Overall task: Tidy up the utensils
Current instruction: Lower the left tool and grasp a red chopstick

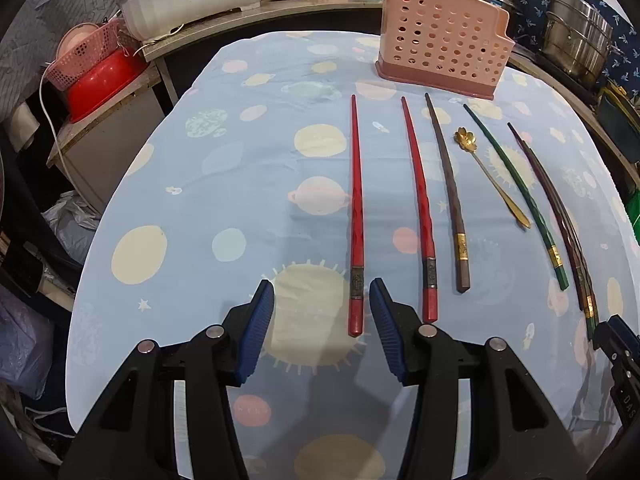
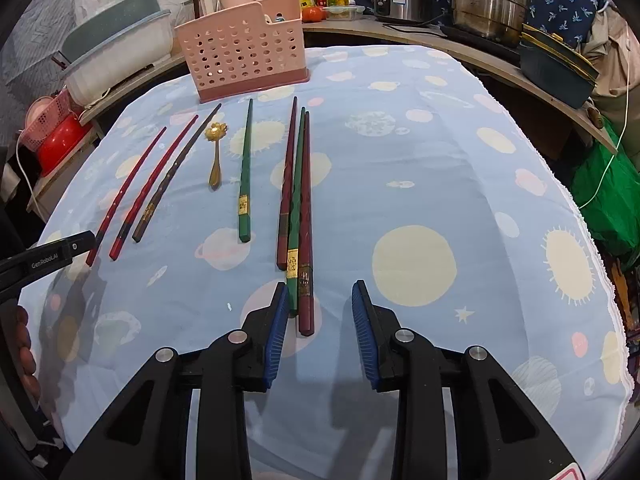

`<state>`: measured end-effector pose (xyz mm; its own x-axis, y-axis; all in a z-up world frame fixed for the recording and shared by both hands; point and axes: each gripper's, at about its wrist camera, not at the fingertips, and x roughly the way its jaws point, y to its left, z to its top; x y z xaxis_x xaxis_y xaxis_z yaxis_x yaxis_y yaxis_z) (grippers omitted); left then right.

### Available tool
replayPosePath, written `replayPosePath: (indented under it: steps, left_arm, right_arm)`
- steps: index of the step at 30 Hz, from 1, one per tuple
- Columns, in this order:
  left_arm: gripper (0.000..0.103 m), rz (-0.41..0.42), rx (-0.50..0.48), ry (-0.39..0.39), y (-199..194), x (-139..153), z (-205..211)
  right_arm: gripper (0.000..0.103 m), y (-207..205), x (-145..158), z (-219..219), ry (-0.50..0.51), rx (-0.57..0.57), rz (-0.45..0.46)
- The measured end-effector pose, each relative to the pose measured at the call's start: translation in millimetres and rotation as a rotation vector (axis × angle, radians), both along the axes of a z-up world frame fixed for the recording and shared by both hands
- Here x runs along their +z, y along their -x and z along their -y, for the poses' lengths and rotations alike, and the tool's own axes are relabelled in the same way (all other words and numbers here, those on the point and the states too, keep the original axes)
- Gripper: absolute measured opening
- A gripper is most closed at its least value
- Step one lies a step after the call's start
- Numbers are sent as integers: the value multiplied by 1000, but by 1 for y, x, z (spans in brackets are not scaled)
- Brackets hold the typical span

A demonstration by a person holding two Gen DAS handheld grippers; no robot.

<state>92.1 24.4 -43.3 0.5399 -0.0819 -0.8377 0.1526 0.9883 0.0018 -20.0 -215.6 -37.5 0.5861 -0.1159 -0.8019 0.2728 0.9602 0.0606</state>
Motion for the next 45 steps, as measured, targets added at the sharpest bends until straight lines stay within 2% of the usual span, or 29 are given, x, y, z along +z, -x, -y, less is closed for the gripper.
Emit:
replayPosePath:
  steps: [3,7,12,15,19,27,37,44,45]
  left_arm:
    - [48,-6,7,-10,-4,-4,-1]
    - [47,-39,14,49,-6,-8,-6]
    - [42,-34,-17,23,-5,-12,4]
    - [31,-27,-21,10,-6,-11,5]
    - [10,-31,-14,18,-10,-10,-1]
    - [7,-36,-14,19,-9,-10,-4]
    - [7,-40,-10,25,-9,-11,-5]
    - [7,-38,-13,23,-8,-11,-4]
    - [7,-41,-13,27,-8,-11,-4]
  right_arm:
    - [31,-2,1,3,0,-7,3]
    - [31,-5,1,5,-3,-9,4]
    - [31,-9,1,5,-5,-6,6]
    - [31,-8,3,5,-5,-7,11]
    - [31,-8,3,6,-8,-8,10]
    - [21,-12,-2,3,-7,8,-2]
    - [20,-12,-5,6,-2,2,-4]
    - [20,-13,-10,-3,63,17,-6]
    - [15,-13,-9,-2,57,16,-6]
